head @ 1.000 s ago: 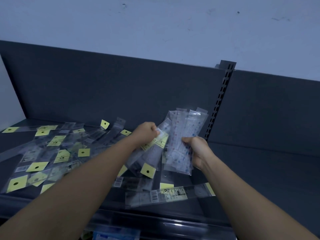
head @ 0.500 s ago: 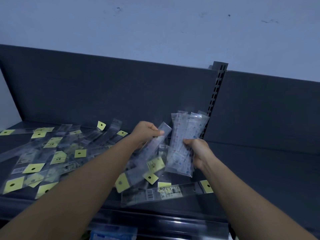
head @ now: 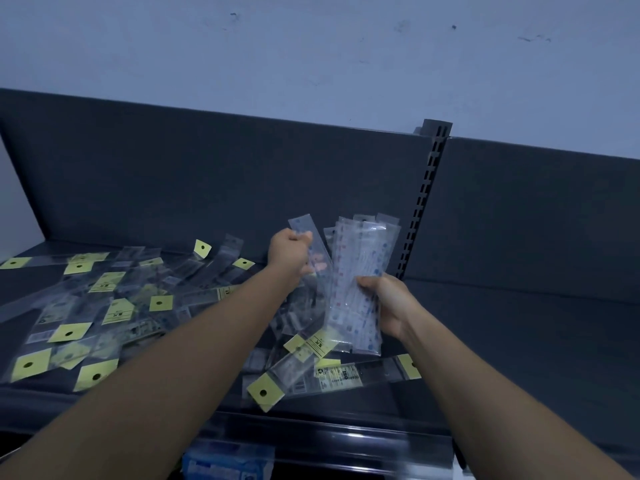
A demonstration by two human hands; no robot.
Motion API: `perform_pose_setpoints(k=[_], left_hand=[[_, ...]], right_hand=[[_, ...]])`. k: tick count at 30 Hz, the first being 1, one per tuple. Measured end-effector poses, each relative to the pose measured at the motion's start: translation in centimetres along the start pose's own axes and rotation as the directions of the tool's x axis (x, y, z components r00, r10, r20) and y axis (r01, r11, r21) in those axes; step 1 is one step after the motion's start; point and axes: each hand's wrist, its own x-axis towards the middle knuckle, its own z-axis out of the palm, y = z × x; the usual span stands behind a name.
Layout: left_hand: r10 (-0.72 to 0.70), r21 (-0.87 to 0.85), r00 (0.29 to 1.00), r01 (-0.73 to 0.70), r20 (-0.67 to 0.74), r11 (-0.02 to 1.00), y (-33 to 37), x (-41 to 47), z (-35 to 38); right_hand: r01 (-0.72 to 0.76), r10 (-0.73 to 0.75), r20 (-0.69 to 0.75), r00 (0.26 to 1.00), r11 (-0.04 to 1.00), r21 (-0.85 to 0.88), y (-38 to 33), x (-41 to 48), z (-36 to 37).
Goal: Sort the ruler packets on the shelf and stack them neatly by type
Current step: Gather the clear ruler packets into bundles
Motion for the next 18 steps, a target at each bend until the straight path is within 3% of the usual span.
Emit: perform_pose_setpoints(k=[5,9,11,12,13,15,16,17,18], left_hand=[[-0.042,-0.016,0.999,0.042,0.004,0.999,-0.5,-0.6,0.5],[-0.09,0.052,0.994,0.087,0.06,0.995,-0.7,-0.3,0.0],[-0.112,0.212,0.981,0.077,0.156,0.974,-0.4,-0.7,-0.6],[-0.116,0.38,0.971,0.029,0.209,0.925,-0.1,-0.8,-1.3],[-0.129,0.574,0.955,-0.05,0.267,0.818,-0.1,-0.7,-2.1],[-0.234,0.883,0.916,-0.204,0.325,0.423,-0.1,-0.6,-3.7],[-0.295,0.945,0.907,-0.24,0.3,0.221,-0.2,-0.9,-4.2],[-0.337,0.964,0.903,-0.251,0.267,0.093,-0.4,-1.0,-4.6],[-0.367,0.969,0.899,-0.242,0.24,0.043,-0.7,-1.0,-4.8]], right_hand=[[-0.045,0.044,0.079,0.996,0.999,0.003,0.5,0.3,-0.4],[-0.019,0.021,0.056,0.998,0.999,-0.031,0.6,0.3,-0.4],[-0.016,0.017,0.028,0.999,0.999,-0.03,0.7,0.5,-0.3],[-0.017,0.017,0.008,1.0,1.0,-0.022,0.7,0.6,-0.3],[-0.016,0.016,-0.008,1.0,1.0,-0.015,0.8,0.7,-0.3],[-0.01,0.01,-0.038,0.999,1.0,0.001,0.8,0.9,-0.4],[-0.005,0.006,-0.054,0.999,1.0,0.007,0.8,0.9,-0.4],[-0.001,0.002,-0.069,0.998,1.0,0.009,0.8,1.0,-0.5],[0.001,0.0,-0.08,0.997,1.0,0.009,0.8,1.0,-0.5]])
